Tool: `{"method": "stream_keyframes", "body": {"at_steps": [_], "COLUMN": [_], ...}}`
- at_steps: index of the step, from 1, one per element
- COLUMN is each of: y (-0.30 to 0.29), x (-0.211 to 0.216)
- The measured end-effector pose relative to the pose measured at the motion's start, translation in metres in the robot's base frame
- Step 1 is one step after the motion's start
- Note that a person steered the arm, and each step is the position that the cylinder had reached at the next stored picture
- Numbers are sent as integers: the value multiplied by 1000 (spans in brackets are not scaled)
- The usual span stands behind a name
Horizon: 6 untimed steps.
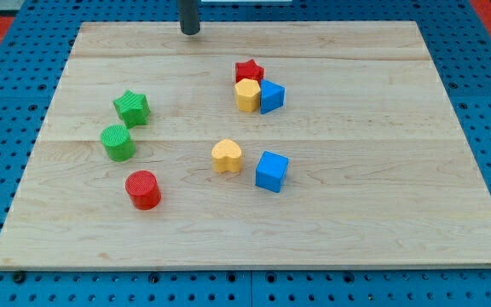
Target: Push the red star in between the hexagon and the triangle
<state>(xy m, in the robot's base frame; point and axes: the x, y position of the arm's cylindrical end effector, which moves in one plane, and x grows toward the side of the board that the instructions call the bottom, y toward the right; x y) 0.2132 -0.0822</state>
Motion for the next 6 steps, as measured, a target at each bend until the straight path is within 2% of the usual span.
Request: {"method": "stream_keyframes", "body": {"at_steps": [1, 3, 5, 6], "y": [42, 105, 169, 183], "x": [25, 120, 155, 208]}}
